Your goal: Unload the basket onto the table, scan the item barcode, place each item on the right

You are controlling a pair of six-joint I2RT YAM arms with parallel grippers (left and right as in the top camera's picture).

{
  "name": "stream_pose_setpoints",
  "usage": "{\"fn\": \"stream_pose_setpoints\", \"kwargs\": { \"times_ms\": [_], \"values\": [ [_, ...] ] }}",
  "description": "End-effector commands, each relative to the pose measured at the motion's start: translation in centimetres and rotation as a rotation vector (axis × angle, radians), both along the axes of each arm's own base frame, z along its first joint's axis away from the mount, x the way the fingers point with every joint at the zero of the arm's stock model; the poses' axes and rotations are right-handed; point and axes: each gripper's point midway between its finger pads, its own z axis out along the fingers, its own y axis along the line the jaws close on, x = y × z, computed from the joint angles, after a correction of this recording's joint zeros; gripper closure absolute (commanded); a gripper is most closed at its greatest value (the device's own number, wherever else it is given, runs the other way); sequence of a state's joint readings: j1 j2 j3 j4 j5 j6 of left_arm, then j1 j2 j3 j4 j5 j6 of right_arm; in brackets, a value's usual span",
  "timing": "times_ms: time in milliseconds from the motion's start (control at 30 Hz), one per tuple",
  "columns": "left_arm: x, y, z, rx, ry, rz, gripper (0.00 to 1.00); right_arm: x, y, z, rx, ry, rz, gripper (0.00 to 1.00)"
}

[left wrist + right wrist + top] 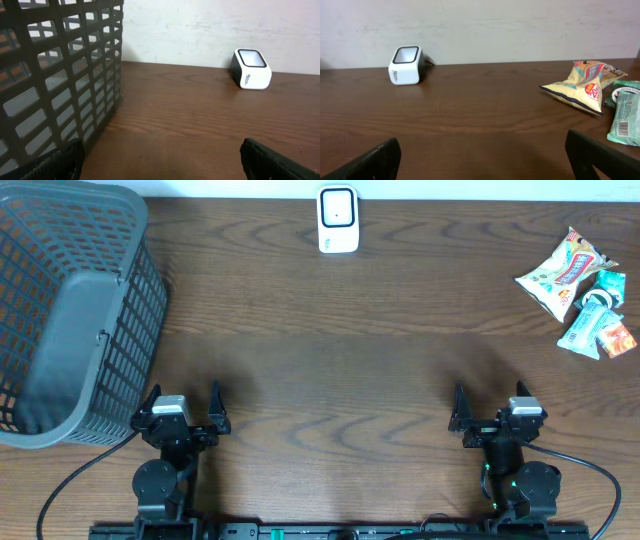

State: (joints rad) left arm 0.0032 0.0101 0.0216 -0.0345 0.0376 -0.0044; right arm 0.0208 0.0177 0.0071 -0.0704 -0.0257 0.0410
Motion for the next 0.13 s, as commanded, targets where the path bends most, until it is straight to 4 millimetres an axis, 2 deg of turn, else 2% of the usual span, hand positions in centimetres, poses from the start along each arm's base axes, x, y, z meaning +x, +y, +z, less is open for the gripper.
{"fn": "stream_pose_setpoints", "kwargs": {
  "times_ms": [0, 100],
  "values": [
    [-0.11, 0.48, -1.66, -0.011, 0.050, 0.032, 0.02, 0.00, -0.34, -0.14, 0.009, 0.005, -0.017, 0.01],
    [-0.11, 0.48, -1.66, -0.011, 0.050, 0.032, 0.02, 0.00, -0.34, -0.14, 0.009, 0.005, -0.017, 0.01]
  ]
}}
